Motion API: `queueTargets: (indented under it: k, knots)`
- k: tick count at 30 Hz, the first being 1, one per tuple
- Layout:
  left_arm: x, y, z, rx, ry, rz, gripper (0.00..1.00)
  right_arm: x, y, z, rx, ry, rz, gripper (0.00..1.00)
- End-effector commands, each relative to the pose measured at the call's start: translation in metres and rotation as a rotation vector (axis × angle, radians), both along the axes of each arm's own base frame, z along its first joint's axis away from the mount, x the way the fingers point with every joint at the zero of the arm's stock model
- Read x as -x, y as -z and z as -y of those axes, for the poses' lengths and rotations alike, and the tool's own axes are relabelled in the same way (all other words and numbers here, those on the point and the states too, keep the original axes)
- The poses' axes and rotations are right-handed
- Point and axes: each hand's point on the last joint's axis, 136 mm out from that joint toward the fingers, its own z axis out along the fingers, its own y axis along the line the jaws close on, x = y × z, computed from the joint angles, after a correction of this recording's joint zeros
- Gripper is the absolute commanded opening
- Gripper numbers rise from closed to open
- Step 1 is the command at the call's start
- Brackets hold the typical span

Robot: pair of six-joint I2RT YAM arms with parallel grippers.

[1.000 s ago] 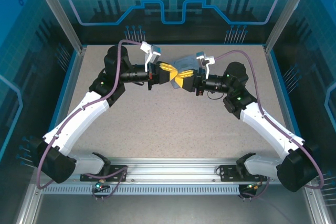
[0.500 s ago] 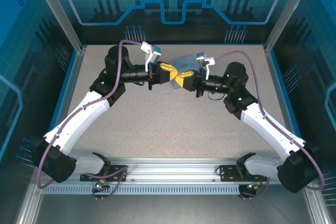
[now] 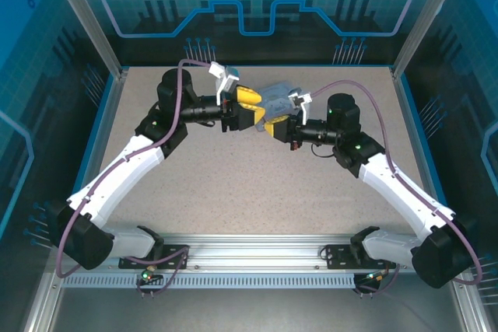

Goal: Unlock the padlock with the key

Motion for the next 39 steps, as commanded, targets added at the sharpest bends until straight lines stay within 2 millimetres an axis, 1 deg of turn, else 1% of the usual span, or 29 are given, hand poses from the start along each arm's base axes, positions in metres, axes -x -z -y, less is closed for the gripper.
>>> queueTargets:
  k: [1, 3, 7, 8, 11, 15, 18, 21, 25, 29, 33, 39]
  knots:
    - [-0.031, 0.003, -0.018, -0.001, -0.157, -0.046, 0.65, -0.014, 0.029, 0.024, 0.096, 0.127, -0.093, 0.0]
    - [-0.057, 0.023, -0.025, -0.037, -0.25, -0.12, 0.7, -0.024, 0.052, 0.044, 0.157, 0.23, -0.171, 0.0]
    - [-0.096, 0.071, -0.024, -0.131, -0.348, -0.214, 0.74, -0.036, 0.097, 0.083, 0.236, 0.406, -0.326, 0.0]
    - [-0.107, 0.087, -0.022, -0.155, -0.363, -0.239, 0.75, -0.037, 0.107, 0.093, 0.248, 0.45, -0.361, 0.0]
    - [-0.132, 0.123, -0.01, -0.198, -0.36, -0.319, 0.76, -0.035, 0.139, 0.119, 0.285, 0.554, -0.463, 0.0]
    - [-0.162, 0.17, 0.016, -0.261, -0.328, -0.42, 0.76, -0.031, 0.161, 0.139, 0.293, 0.629, -0.537, 0.0]
    - [-0.177, 0.196, 0.038, -0.313, -0.307, -0.445, 0.75, -0.027, 0.171, 0.146, 0.325, 0.649, -0.557, 0.0]
    - [-0.19, 0.214, 0.055, -0.366, -0.299, -0.448, 0.74, -0.023, 0.174, 0.15, 0.342, 0.659, -0.559, 0.0]
    - [-0.205, 0.234, 0.072, -0.406, -0.283, -0.48, 0.73, -0.021, 0.175, 0.153, 0.352, 0.673, -0.556, 0.0]
    - [-0.213, 0.252, 0.086, -0.474, -0.278, -0.489, 0.74, -0.021, 0.179, 0.155, 0.356, 0.683, -0.567, 0.0]
    - [-0.217, 0.272, 0.09, -0.551, -0.303, -0.491, 0.74, -0.023, 0.18, 0.155, 0.352, 0.686, -0.574, 0.0]
    - [-0.219, 0.293, 0.089, -0.588, -0.309, -0.52, 0.74, -0.024, 0.179, 0.155, 0.353, 0.688, -0.576, 0.0]
